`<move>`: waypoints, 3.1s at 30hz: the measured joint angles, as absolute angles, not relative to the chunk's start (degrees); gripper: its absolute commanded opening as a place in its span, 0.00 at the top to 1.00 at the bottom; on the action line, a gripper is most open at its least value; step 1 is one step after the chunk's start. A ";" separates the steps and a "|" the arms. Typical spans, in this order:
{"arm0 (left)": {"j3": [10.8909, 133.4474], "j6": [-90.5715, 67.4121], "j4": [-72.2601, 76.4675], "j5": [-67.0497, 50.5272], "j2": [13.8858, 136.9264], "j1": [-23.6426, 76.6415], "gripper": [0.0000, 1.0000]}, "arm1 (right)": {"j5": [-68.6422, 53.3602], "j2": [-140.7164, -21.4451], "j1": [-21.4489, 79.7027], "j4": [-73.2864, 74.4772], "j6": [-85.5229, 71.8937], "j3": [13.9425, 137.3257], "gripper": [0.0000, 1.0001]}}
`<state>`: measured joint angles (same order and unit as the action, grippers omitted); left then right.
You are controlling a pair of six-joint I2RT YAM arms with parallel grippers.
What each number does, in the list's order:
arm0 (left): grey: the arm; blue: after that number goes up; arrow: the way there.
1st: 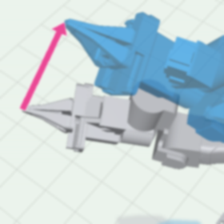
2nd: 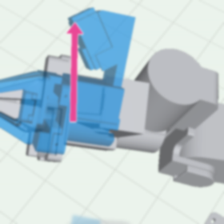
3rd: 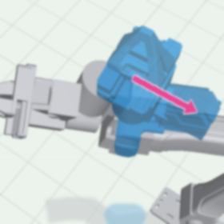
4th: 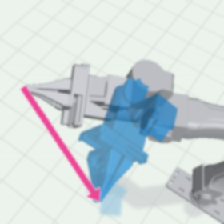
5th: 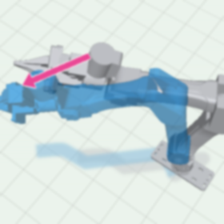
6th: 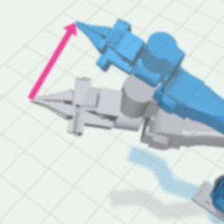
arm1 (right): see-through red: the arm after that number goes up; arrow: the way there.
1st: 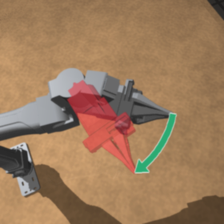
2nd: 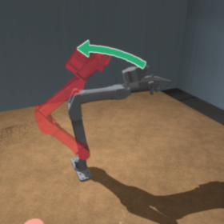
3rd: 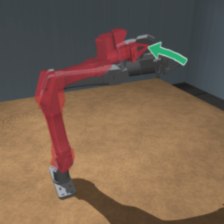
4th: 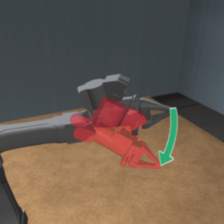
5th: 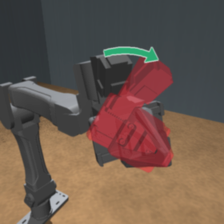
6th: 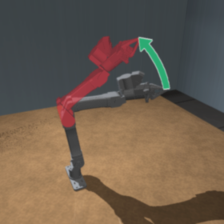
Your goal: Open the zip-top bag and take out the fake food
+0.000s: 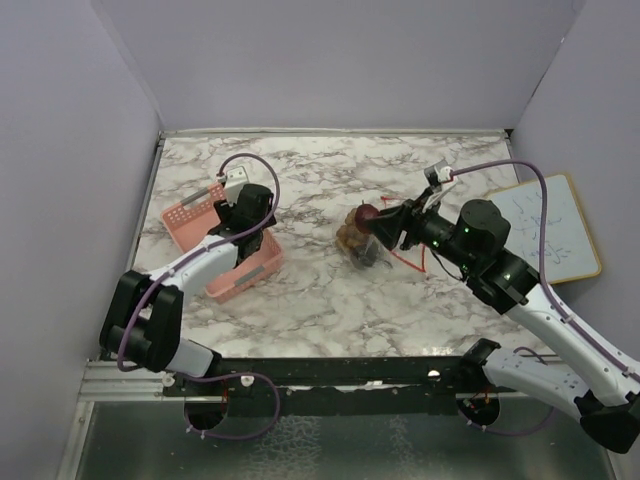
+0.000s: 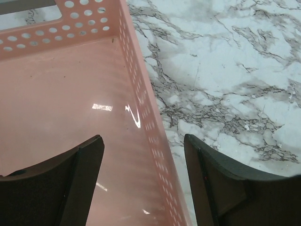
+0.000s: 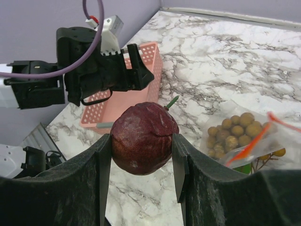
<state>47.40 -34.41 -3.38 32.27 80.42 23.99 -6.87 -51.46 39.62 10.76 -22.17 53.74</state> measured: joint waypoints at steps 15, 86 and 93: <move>53.04 -30.13 2.52 24.58 93.43 19.92 1.00 | -6.00 -50.87 39.62 12.80 -21.08 52.95 0.54; 33.78 -34.48 -3.29 10.81 49.25 5.52 0.06 | -6.68 -93.43 47.68 4.14 -10.46 81.49 0.13; 42.54 -33.91 2.26 16.86 63.53 34.02 0.06 | -4.05 -68.58 20.69 1.17 -13.02 61.01 0.11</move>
<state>42.54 -33.91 2.26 16.86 63.53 34.02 -4.05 -68.58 20.69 1.17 -13.02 61.01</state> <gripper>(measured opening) 0.938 0.877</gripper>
